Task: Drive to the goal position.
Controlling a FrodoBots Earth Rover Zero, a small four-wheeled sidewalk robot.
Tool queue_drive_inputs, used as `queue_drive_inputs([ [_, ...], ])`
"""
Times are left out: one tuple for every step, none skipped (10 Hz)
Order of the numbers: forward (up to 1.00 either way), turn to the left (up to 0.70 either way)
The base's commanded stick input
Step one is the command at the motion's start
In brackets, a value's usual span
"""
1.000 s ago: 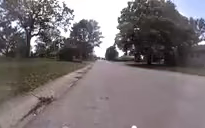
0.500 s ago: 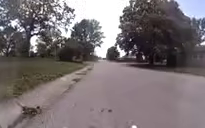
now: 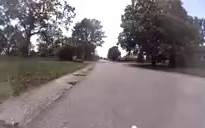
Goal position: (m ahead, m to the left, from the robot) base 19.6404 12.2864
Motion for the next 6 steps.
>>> queue_drive_inputs([
  [0.85,0.00],
  [0.62,0.00],
  [0.26,0.00],
  [0.00,0.00],
  [0.00,0.00],
  [0.00,0.00],
])
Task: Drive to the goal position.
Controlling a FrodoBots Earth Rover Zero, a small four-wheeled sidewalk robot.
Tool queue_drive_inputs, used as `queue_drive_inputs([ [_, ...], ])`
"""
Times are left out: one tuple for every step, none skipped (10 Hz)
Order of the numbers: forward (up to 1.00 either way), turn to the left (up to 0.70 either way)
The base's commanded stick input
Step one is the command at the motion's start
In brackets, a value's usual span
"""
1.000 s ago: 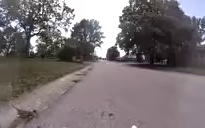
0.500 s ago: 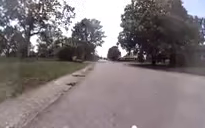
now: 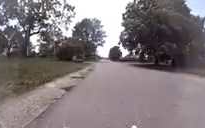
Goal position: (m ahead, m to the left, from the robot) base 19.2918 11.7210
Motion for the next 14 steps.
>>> queue_drive_inputs([
  [0.00,0.00],
  [0.00,0.00],
  [0.00,0.00],
  [0.00,0.00],
  [0.00,0.00],
  [0.00,0.00],
  [0.74,0.00],
  [0.85,0.06],
  [0.85,0.16],
  [0.85,0.31],
  [0.85,0.11],
  [0.85,0.00],
  [0.85,0.00],
  [0.85,0.00],
])
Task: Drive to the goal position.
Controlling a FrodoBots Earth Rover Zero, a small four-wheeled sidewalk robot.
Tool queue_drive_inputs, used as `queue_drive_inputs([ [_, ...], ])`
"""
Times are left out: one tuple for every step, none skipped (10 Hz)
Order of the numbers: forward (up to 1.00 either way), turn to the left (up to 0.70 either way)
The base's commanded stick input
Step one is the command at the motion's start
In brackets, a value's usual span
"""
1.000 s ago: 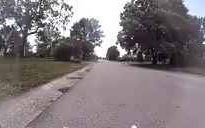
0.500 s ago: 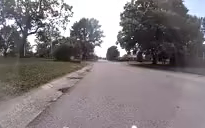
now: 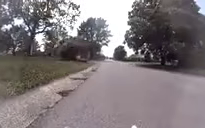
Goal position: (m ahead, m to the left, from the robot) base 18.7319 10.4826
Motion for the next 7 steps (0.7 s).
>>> queue_drive_inputs([
  [0.85,0.00],
  [0.85,0.00],
  [0.85,0.00],
  [0.85,0.00],
  [0.85,0.00],
  [0.85,0.00],
  [0.85,0.00],
])
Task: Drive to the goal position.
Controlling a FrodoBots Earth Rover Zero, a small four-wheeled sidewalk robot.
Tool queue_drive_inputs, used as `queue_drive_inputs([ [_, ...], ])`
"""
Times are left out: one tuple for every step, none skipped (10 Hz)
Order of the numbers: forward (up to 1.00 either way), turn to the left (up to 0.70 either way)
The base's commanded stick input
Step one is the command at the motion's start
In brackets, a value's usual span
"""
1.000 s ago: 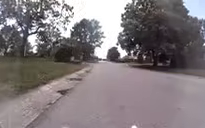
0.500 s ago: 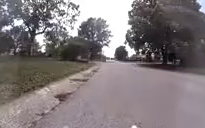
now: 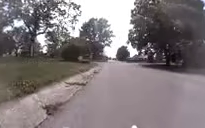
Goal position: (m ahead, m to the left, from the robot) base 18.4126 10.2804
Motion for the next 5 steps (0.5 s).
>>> queue_drive_inputs([
  [0.85,0.00],
  [0.85,0.00],
  [0.85,0.00],
  [0.85,0.00],
  [0.85,0.00],
])
